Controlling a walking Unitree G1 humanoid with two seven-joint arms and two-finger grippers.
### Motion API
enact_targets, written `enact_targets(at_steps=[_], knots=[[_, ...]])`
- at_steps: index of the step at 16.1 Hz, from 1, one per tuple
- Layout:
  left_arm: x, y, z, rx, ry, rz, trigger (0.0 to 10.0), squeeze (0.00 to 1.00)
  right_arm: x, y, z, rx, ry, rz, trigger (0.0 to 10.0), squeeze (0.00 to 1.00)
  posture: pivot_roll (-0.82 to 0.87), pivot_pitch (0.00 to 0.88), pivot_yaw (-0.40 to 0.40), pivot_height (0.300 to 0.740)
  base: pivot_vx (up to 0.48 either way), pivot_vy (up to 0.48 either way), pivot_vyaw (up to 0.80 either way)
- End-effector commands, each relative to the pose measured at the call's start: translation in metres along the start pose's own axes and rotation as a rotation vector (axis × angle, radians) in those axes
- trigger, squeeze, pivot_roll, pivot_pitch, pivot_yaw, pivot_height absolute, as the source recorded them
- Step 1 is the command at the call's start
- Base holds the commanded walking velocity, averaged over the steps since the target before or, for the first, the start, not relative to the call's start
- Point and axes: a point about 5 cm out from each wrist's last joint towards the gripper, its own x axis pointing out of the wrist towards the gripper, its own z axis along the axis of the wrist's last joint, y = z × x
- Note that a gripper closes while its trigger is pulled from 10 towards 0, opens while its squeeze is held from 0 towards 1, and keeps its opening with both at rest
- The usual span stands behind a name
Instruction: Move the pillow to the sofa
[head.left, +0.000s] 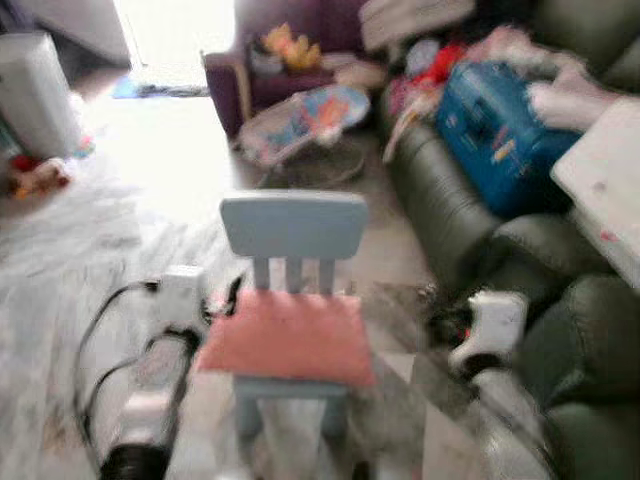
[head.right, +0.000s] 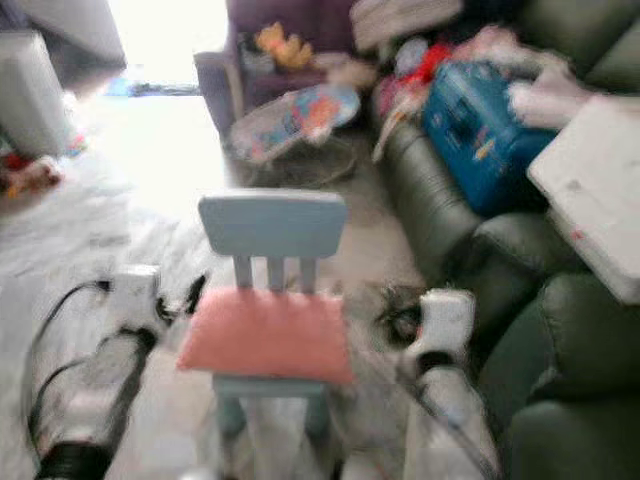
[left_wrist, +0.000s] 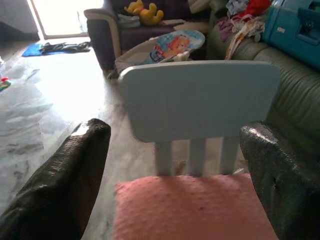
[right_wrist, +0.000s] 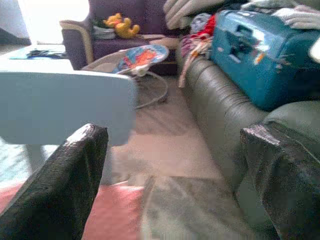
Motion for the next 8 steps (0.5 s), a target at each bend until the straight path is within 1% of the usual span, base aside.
enact_targets(at_steps=[1, 8], knots=[[0.003, -0.0034, 0.0051, 0.001, -0.019, -0.008, 10.0, 0.0, 0.0017, -0.0059, 0.004, -0.019, -0.013, -0.016, 10.0, 0.0, -0.03, 0.0, -0.008, 0.74, 0.0, 0.0, 0.0], [0.0032, -0.0051, 0.0044, 0.002, -0.008, -0.008, 10.0, 0.0, 0.0013, -0.0065, 0.0032, -0.022, -0.007, -0.018, 10.0, 0.0, -0.03, 0.0, -0.008, 0.74, 0.0, 0.0, 0.0]])
